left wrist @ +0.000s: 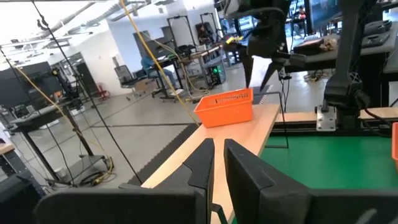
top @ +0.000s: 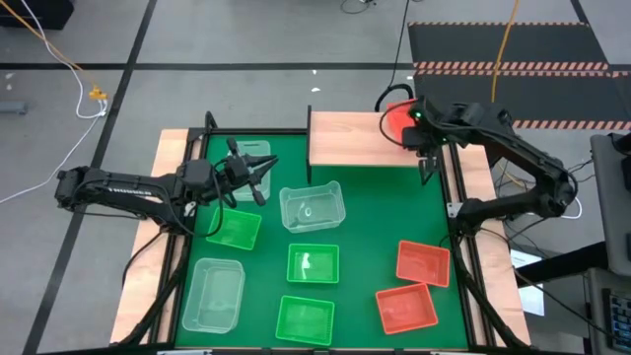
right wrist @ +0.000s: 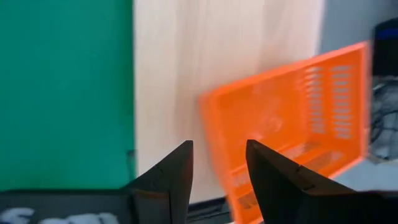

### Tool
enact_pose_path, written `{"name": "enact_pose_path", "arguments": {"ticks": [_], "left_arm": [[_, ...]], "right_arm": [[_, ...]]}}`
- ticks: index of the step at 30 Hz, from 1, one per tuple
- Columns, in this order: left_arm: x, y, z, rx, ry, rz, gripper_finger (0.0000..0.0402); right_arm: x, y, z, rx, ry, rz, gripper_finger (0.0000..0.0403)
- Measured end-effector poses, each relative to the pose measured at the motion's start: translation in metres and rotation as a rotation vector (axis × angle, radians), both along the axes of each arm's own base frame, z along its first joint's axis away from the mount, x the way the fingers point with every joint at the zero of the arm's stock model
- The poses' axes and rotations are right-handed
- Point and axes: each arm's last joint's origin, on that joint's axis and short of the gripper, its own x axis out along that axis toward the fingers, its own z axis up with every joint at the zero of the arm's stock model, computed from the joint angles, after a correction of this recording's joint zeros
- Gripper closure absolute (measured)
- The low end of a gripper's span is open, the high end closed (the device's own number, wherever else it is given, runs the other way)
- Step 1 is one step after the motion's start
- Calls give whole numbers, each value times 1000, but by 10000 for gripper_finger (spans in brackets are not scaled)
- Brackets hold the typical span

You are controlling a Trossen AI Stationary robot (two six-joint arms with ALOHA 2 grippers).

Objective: Stack baskets on shelf by color
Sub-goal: Adjust the orange bin on the shelf

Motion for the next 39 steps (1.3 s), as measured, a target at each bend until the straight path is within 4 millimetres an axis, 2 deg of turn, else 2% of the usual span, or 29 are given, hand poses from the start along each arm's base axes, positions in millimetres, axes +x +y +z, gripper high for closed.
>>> {"name": "enact_pose_path", "arguments": {"ticks": [3,14,19,27,29,34,39], "left_arm": [[0,0,1,-5,-10,0,360],[0,0,-2,-51,-3,-2,360],[0,0,-3,-47,4,-2,360],[0,0,-3,-44,5,-2,360],[0,0,-3,-44,5,-1,360],[0,0,-2,-43,4,-1,360],[0,0,-1,-41,-9,-2,360]], "right_arm": [[0,-6,-1,-5,-5,-8,261],[-5,-31,-27,89,42,-82,261],[-10,-36,-29,99,24,-158,274],[-11,-29,-30,231,-35,-195,388],[-11,-26,-30,252,-35,-196,394],[-12,-16,-28,278,-17,-196,379],[-16,-5,-25,290,6,-153,395]]}}
